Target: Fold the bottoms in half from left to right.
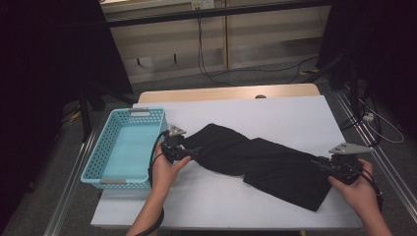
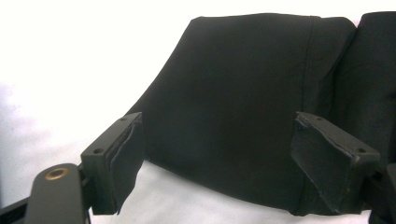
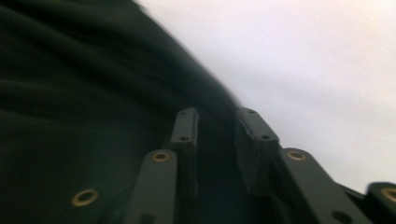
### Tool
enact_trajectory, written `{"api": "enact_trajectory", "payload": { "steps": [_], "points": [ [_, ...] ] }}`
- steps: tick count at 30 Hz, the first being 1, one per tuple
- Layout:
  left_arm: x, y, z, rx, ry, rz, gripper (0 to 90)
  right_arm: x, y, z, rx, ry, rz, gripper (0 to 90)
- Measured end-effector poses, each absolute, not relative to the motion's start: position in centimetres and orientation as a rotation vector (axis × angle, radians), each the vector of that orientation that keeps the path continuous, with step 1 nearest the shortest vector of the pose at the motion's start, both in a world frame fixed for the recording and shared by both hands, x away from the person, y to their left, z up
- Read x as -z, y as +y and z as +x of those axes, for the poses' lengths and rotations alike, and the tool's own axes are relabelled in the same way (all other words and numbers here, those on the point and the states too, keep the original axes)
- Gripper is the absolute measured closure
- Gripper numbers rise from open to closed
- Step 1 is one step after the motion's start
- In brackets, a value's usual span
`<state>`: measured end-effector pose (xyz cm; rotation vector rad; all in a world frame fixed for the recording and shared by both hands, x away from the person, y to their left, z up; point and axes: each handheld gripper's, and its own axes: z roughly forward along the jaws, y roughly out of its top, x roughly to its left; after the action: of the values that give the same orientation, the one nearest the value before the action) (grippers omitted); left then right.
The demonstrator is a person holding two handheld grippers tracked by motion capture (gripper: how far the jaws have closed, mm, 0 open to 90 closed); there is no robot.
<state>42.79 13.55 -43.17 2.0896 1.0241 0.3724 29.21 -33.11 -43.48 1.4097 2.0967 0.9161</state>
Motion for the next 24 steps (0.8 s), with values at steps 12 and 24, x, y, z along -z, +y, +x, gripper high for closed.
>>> {"api": "enact_trajectory", "payload": {
  "steps": [12,24],
  "points": [
    [43.1,13.9,42.8,-0.372,1.026,2.094,18.1,44.1,-26.2,29.6,-1.077,2.252,1.294,50.8],
    [43.6,13.9,43.0,-0.364,1.081,2.079,16.1,44.7,-24.6,29.3,-1.084,2.296,1.248,41.2]
  ]
}}
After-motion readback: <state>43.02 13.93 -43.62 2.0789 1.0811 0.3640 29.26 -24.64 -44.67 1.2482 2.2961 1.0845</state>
